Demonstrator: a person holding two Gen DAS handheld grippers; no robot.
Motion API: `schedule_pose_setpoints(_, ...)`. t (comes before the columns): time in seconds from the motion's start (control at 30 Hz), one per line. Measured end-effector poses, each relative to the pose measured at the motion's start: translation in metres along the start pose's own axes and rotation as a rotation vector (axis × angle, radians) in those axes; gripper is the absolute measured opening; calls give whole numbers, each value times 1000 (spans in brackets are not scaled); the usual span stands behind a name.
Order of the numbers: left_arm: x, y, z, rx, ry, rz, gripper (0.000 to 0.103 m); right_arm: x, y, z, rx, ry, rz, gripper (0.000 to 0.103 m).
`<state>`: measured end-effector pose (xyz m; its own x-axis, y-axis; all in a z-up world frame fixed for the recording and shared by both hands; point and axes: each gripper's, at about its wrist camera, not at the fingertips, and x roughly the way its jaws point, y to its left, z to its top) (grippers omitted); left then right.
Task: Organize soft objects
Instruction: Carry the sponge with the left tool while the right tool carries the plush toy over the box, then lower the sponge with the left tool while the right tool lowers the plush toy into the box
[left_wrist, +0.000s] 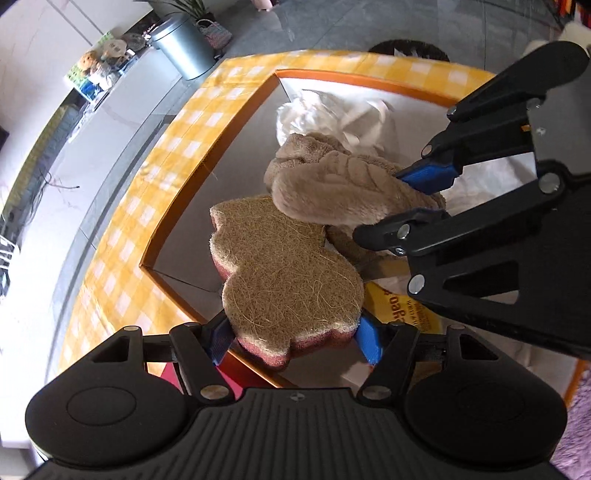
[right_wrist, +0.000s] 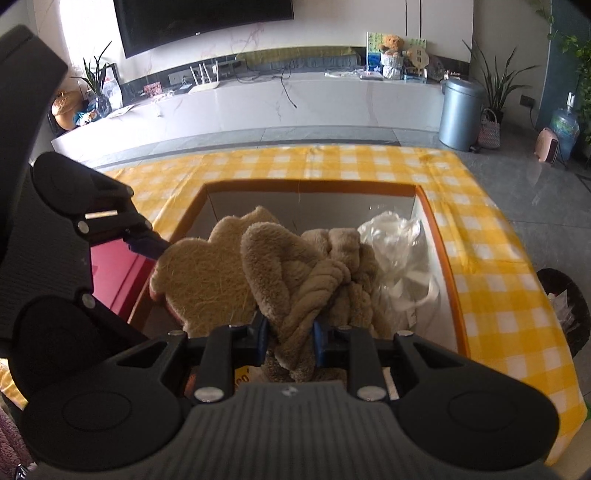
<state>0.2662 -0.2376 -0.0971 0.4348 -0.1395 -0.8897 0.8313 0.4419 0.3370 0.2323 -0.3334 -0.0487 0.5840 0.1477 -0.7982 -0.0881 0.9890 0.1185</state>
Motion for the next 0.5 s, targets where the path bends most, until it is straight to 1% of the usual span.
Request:
schedule_pose_setpoints(0.2,8,-5,0,45,19,15,80,18,-7,-6,26,74,-8,23)
schedule_pose_setpoints(0.27,9,-6,-2,49,17,17,85,19,-6,-8,22,78,-10,24)
schedule_pose_setpoints(0.37,8,-6,-4,54,10,10,88,18,-5,-8,23,85,-17,30)
schedule_pose_setpoints(0.43,6,-6,-6,50,3,6,89,17,-6,-7,29,89,-18,31)
schedule_pose_setpoints(0.5,4,-8,-6,61,-4,10,90,14,-5,-6,26,92,-27,38)
